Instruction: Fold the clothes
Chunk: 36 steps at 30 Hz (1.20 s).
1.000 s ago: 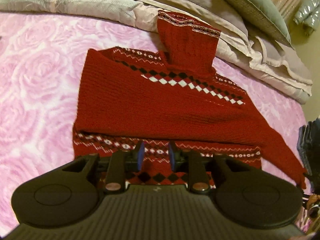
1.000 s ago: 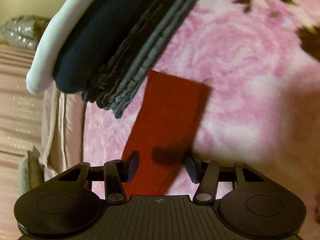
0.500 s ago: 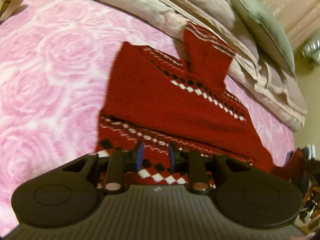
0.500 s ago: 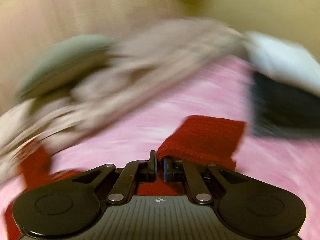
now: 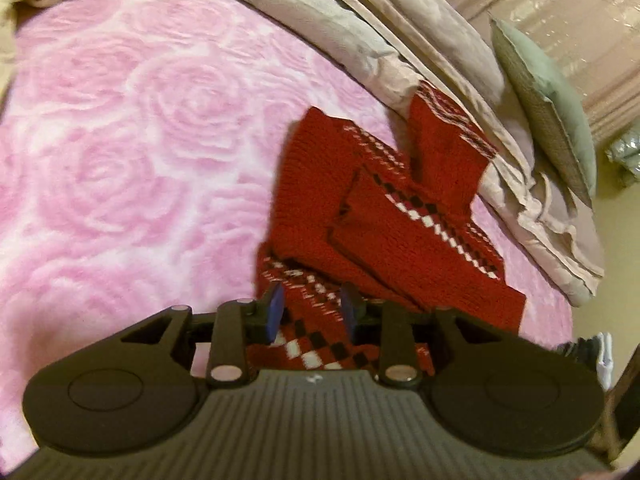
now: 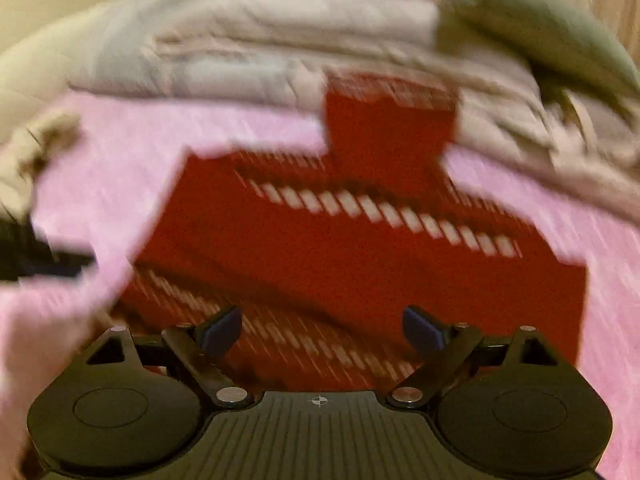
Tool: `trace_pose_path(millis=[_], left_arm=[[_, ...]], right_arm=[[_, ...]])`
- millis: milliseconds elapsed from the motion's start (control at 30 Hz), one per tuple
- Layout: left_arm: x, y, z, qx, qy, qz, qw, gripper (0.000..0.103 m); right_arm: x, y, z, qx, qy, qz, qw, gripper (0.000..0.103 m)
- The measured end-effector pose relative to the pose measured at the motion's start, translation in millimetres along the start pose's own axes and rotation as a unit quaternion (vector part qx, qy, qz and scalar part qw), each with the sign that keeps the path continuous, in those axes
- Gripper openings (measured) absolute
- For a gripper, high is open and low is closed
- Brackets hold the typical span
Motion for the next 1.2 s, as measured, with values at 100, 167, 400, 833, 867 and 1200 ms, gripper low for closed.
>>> trace_pose_path(millis=[100,167,400,833,867,1200], left_arm=[[19.6,-16.6,10.2,0.003,0.004,-0.018,0.9998,0.032],[33.3,-26.9,18.4,0.002,0.002,-0.021,0.9998,0.035],[80.1,-58.4,44.0,0.059,-0.005,0.025,0.9979,0.036],[11.6,-96.7,60.8,0.177,-0.163,0.018,0.9704,0.006],[5.6,-93.5,64.9,0.179,-0.174,0.029,0.9678,0.006],[2.4,-46.8,51.4,0.174,-0.172,0.090,0.9655,0.006]], right_arm=[[-8.7,-44.9,-27.6,0.047,0.022,-0.048,0.998,0.090],[-16.8,-72.7,-42.5,0.073,0.036,-0.079,0.994,0.090],[-44.8,-132.7,-80.6,0.143,0.053,-0.129,0.980,0.090],[-22.0,-155.5,-60.4,0.089,0.004,-0.159,0.983,0.090],[-17.1,-156.9,-56.3,0.078,0.002,-0.162,0.984,0.090],[-15.8,-170.8,-47.1,0.083,-0.065,-0.166,0.980,0.090]])
Point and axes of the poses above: each gripper's, at about its wrist camera, not at the fingertips, and x roughly the way its jaws point, y to its left, z to its top, the point moved 3 cm from there along x, roughly the way its jaws point, and after that the axes turned 8 degrees about z, right-handed, at the moved point
